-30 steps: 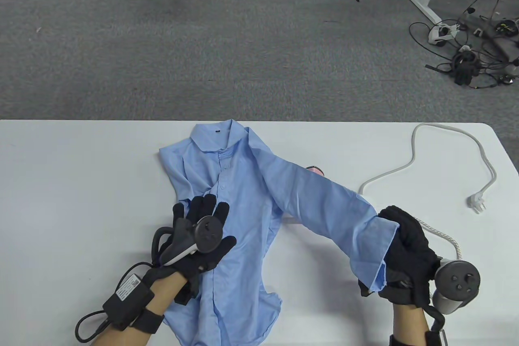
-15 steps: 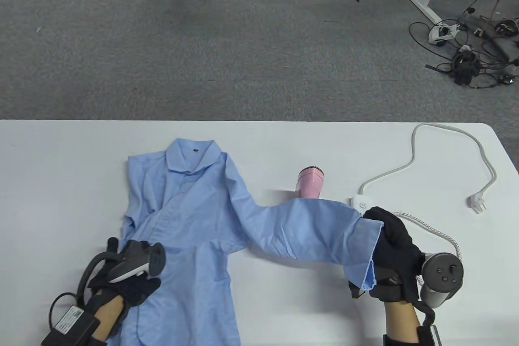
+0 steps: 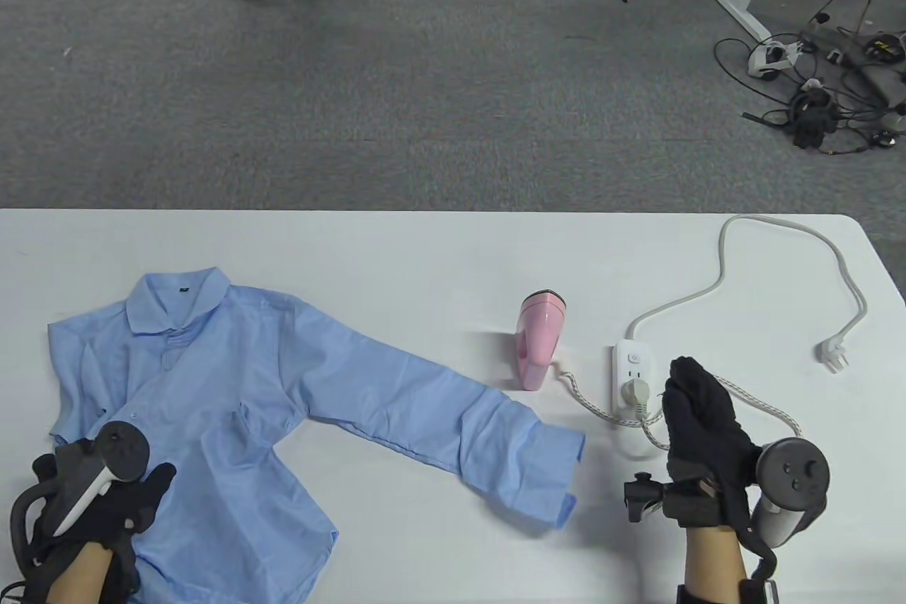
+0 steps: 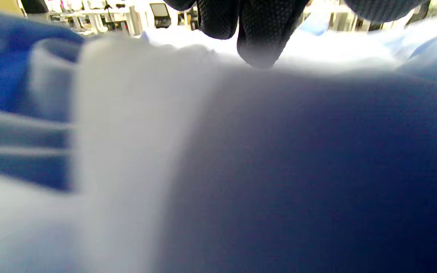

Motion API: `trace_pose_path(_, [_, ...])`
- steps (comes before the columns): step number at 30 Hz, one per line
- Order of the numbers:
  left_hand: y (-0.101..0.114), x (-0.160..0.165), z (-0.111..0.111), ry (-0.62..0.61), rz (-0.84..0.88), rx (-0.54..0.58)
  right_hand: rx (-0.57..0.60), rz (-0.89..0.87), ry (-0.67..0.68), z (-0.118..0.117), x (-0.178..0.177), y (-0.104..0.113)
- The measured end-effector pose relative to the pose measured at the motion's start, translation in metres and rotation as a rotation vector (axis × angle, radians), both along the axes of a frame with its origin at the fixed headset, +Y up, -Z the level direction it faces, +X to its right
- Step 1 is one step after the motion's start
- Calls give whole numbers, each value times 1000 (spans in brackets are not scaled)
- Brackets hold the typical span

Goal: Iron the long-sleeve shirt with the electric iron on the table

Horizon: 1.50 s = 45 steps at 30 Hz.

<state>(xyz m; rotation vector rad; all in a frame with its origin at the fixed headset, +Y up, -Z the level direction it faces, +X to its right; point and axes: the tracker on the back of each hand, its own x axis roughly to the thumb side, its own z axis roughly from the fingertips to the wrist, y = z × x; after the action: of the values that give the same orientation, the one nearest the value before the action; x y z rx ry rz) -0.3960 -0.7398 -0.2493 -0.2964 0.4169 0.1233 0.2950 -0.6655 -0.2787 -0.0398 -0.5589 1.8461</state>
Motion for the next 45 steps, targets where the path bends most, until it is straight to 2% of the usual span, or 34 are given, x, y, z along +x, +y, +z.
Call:
trace_pose_path(4, [15, 20, -7, -65, 51, 134, -11, 228, 82, 0, -40, 2])
trace_pose_path(7, [20, 40, -14, -116, 54, 227, -93, 518, 166, 1, -94, -6])
trace_pose_path(9, [21, 55, -20, -154, 42, 262, -344, 793, 317, -2, -135, -27])
trace_pose_path(11, [21, 70, -25, -195, 31, 272, -612, 997, 403, -8, -156, -51])
trace_pose_path(12, [22, 76, -27, -212, 29, 274, -687, 1060, 423, -12, -161, -63])
trace_pose_path(14, [24, 86, -30, -240, 45, 278, -725, 1107, 418, -18, -164, -79])
trace_pose_path(17, [25, 99, -36, -261, 41, 265, -854, 1177, 363, -23, -156, -91])
trace_pose_path(20, [18, 102, -49, -227, 28, 147, -996, 1315, 362, -28, -139, -94])
trace_pose_path(21, [14, 100, -56, -214, 40, 79, -1007, 1336, 303, -30, -130, -92])
trace_pose_path(22, [12, 98, -62, -204, 69, 61, -1005, 1314, 277, -31, -121, -92])
trace_pose_path(25, [2, 96, -73, -198, 99, 42, -1036, 1227, 293, -31, -104, -93])
trace_pose_path(30, [-36, 101, -78, -275, 41, -151, -1009, 1232, 308, -34, -106, -93])
trace_pose_path(33, [-60, 94, -78, -268, -10, -246, -992, 1266, 317, -36, -109, -95])
trace_pose_path(35, [-65, 85, -77, -254, 24, -301, -982, 1270, 325, -36, -109, -96])
trace_pose_path(38, [-65, 63, -72, -202, 47, -302, -972, 1212, 326, -38, -108, -98])
trace_pose_path(41, [-68, 46, -65, -181, 73, -310, -945, 1239, 337, -41, -112, -100])
trace_pose_path(45, [-69, 48, -60, -182, 54, -294, -961, 1318, 343, -38, -121, -98])
